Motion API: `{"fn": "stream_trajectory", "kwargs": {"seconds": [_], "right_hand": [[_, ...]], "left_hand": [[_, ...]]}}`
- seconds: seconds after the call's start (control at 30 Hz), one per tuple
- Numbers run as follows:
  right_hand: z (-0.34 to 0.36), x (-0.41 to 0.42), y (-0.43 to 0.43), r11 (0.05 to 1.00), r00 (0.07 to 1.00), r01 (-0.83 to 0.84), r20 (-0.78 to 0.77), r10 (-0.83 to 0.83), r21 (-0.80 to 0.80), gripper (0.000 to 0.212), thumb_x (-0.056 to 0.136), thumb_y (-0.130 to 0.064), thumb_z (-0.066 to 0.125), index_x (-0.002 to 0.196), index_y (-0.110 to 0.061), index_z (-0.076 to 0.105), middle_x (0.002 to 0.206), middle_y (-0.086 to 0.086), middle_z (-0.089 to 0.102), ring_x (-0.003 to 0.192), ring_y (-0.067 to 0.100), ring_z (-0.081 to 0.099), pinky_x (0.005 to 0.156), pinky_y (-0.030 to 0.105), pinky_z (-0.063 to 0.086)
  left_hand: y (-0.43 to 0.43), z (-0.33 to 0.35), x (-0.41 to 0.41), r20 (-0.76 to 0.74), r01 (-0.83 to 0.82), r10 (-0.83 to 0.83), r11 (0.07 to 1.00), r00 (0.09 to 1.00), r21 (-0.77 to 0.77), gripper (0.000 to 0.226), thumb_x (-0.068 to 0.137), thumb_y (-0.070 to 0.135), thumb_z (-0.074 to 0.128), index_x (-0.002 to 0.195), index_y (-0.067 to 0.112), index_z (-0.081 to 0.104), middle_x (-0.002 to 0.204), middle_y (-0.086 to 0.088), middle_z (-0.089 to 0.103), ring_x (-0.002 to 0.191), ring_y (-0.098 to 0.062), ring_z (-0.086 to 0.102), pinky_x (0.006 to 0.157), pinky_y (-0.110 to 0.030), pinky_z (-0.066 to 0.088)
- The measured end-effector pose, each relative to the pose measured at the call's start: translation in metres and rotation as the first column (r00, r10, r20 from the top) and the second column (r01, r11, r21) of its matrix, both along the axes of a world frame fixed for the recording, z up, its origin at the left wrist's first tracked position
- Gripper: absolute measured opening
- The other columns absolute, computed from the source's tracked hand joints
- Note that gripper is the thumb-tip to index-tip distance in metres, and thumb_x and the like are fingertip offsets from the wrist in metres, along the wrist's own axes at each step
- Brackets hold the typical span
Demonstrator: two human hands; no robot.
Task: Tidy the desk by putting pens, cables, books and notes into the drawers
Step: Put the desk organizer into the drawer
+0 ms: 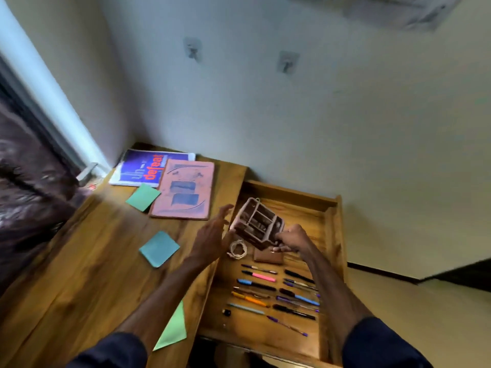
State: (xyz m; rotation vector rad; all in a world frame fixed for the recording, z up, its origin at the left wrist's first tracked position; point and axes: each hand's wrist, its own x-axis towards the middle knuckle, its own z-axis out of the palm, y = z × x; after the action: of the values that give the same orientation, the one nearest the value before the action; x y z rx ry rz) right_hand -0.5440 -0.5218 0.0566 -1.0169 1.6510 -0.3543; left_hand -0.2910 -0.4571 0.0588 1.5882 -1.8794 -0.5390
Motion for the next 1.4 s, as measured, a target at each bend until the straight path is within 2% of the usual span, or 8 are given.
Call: {"fn": "stream_trajectory", "kwargs": {"seconds": [0.2,0.33,0.43,0.7,0.87,1.07,1.23,1.4], "right_hand": [[-0.030,-0.068,-0.026,0.977,0.975,0.213,-0.075,-0.211,0.019,0.010,0.089,0.005,0.062,0.098,0.004,0.064,0.082,0.024,0.074,0.058,0.026,0.074,0.042,0.026,0.055],[-0.056,-0.106,-0.056,0.961,0.958,0.277,-0.091,-0.274,0.025,0.017,0.089,0.001,0.067,0.104,0.007,0.062,0.089,0.024,0.072,0.061,0.033,0.074,0.055,0.040,0.063],[-0.069,-0.125,-0.078,0.950,0.939,0.310,-0.161,-0.303,0.021,0.009,0.091,-0.002,0.069,0.098,0.001,0.063,0.083,0.019,0.070,0.059,0.032,0.074,0.061,0.043,0.064],[-0.103,-0.140,-0.135,0.979,0.919,0.202,-0.345,-0.191,-0.005,0.012,0.095,-0.017,0.067,0.099,-0.007,0.062,0.085,0.010,0.074,0.055,0.018,0.071,0.035,0.018,0.045],[-0.130,-0.145,-0.140,0.977,0.916,0.208,-0.357,-0.181,0.038,0.011,0.092,-0.014,0.071,0.095,-0.007,0.064,0.078,0.008,0.072,0.062,0.022,0.073,0.066,0.039,0.064],[-0.137,-0.152,-0.141,0.958,0.909,0.284,-0.308,-0.281,-0.038,0.027,0.087,-0.003,0.073,0.073,-0.015,0.053,0.088,0.010,0.073,0.077,0.028,0.075,0.075,0.044,0.063],[-0.135,-0.157,-0.132,0.946,0.923,0.323,-0.219,-0.317,-0.009,0.004,0.094,-0.002,0.064,0.098,-0.001,0.062,0.090,0.012,0.069,0.085,0.030,0.074,0.077,0.042,0.063],[-0.130,-0.150,-0.100,0.965,0.927,0.260,-0.270,-0.259,-0.032,0.015,0.094,-0.014,0.064,0.094,0.000,0.067,0.090,0.012,0.073,0.075,0.021,0.070,0.048,0.024,0.047]], "left_hand": [[-0.044,-0.032,-0.055,0.081,0.083,-0.101,0.976,0.992,0.199,0.029,0.087,0.011,0.067,0.114,0.019,0.059,0.110,-0.001,0.066,0.096,-0.021,0.064,0.080,-0.034,0.053],[-0.068,-0.043,-0.084,0.154,0.091,-0.147,0.942,0.977,0.322,0.028,0.086,0.009,0.064,0.113,0.015,0.064,0.116,-0.006,0.067,0.103,-0.026,0.062,0.080,-0.038,0.051],[-0.086,-0.052,-0.100,0.202,0.069,-0.163,0.911,0.966,0.407,0.024,0.090,0.015,0.060,0.112,0.021,0.066,0.117,-0.002,0.066,0.101,-0.020,0.062,0.067,-0.028,0.046],[-0.109,-0.072,-0.117,0.243,0.034,-0.176,0.866,0.954,0.498,0.021,0.094,0.007,0.055,0.106,0.019,0.067,0.105,0.001,0.066,0.084,-0.012,0.059,0.052,-0.019,0.035],[-0.109,-0.073,-0.115,0.226,0.015,-0.161,0.844,0.961,0.537,0.022,0.092,0.008,0.056,0.107,0.020,0.068,0.105,0.001,0.069,0.091,-0.016,0.065,0.061,-0.027,0.047],[-0.103,-0.076,-0.118,0.210,0.018,-0.164,0.827,0.964,0.562,0.022,0.092,0.006,0.059,0.106,0.021,0.068,0.105,0.004,0.069,0.092,-0.012,0.067,0.068,-0.028,0.058],[-0.090,-0.076,-0.124,0.204,0.046,-0.195,0.822,0.959,0.567,0.020,0.092,0.010,0.062,0.108,0.019,0.069,0.106,0.003,0.070,0.092,-0.011,0.066,0.075,-0.033,0.061],[-0.078,-0.073,-0.126,0.189,0.051,-0.190,0.823,0.963,0.566,0.021,0.090,0.012,0.064,0.109,0.020,0.069,0.108,0.003,0.071,0.093,-0.010,0.066,0.077,-0.033,0.060]]}}
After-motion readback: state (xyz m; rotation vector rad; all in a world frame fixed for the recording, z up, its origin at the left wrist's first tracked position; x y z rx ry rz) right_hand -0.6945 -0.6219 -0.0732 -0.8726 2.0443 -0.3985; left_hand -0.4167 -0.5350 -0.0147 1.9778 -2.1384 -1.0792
